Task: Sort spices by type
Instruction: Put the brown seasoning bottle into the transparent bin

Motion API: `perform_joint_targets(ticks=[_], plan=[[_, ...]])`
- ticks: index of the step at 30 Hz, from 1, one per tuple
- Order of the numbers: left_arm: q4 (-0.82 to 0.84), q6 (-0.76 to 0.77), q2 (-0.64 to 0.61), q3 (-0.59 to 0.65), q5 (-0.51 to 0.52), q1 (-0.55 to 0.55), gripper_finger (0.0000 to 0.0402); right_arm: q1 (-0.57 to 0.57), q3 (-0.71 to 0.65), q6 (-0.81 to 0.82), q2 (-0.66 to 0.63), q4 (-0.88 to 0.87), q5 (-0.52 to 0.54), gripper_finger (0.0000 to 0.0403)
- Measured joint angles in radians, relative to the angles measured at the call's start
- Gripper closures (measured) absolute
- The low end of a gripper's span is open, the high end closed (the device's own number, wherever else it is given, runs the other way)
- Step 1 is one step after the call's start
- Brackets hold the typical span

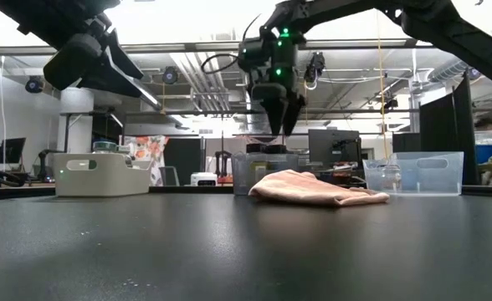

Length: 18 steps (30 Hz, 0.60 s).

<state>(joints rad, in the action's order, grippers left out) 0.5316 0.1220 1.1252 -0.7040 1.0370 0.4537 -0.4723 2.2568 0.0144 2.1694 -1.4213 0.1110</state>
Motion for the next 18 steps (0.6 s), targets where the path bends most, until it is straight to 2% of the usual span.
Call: perform_joint_targets(ticks=[6, 12, 18], plan=[[0.000, 0.021, 0.000, 0.000, -0.012, 0.000, 0.0082, 0.083, -0.001, 0.030, -0.054, -0.014, 0.057, 0.0101], [0.002, 0.031, 0.000, 0.006, -0.161, 0.000, 0.0082, 0.223, -0.004, 0.071, -0.090, -0.001, 0.073, 0.0113], [0.002, 0.064, 0.000, 0.006, -0.165, 0.000, 0.0082, 0.389, -0.023, 0.087, -0.120, 0.077, 0.073, 0.0113]])
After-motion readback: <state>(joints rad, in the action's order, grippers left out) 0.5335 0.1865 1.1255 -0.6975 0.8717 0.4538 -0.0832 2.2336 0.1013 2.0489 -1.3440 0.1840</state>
